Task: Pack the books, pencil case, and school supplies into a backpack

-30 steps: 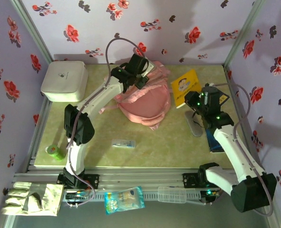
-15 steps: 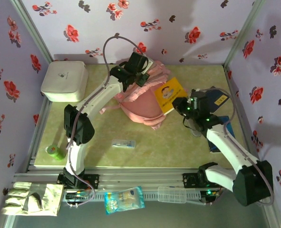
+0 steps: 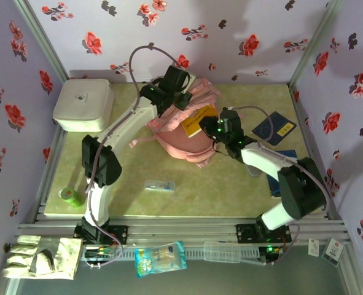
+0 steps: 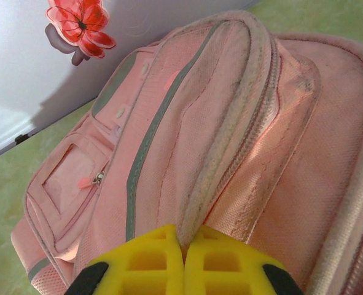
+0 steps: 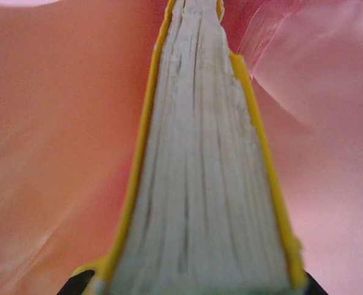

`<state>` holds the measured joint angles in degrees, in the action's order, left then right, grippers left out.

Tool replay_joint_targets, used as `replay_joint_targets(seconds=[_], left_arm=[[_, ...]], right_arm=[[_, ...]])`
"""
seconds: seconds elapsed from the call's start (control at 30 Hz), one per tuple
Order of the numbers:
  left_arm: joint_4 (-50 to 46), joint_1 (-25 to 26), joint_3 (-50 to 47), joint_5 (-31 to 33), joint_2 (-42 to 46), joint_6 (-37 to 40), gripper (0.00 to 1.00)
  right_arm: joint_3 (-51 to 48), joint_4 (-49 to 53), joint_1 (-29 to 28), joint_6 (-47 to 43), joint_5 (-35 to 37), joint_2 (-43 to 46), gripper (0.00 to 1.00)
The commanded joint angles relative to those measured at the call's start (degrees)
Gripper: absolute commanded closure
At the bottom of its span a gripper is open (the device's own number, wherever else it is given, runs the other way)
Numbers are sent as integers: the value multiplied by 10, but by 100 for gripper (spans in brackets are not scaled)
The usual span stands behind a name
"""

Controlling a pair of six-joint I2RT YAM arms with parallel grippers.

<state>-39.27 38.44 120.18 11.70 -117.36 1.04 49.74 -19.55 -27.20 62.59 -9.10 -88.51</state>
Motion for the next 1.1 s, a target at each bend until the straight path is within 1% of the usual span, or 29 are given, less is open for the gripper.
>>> replay_joint_targets(seconds=[0.0,0.13,0.33,0.43,0.53,0.67,0.8,0.87,0.97,1.07], left_arm=[[52,-9,43,-13,34,-42,100],[47,-14,43,-20,35,-49,100],[39,-19,38,-27,36,-53,100],[36,-20,37,-29,35,-54,100],[33,-21,37,-30,35,-54,100],[32,-26,35,-30,35,-56,100],[32,-33,24,-30,38,-58,100],[32,-38,16,-30,40,-59,100],[33,-48,-1,-30,48,-59,100],[35,-58,-29,-25,61,-55,100]], right_arm=[[41,-107,-4,29,43,-45,100],[76,-104,-6,50,58,-106,100],[129,-84,-9,75,49,-183,100],[157,-61,-9,86,37,-215,99],[181,-67,-9,89,5,-239,94],[193,-55,-9,89,-14,-241,81],[176,-48,-7,77,-36,-207,57],[155,-36,-5,66,-31,-177,50],[118,-7,-3,39,-28,-127,44],[73,27,0,5,-34,-77,42]])
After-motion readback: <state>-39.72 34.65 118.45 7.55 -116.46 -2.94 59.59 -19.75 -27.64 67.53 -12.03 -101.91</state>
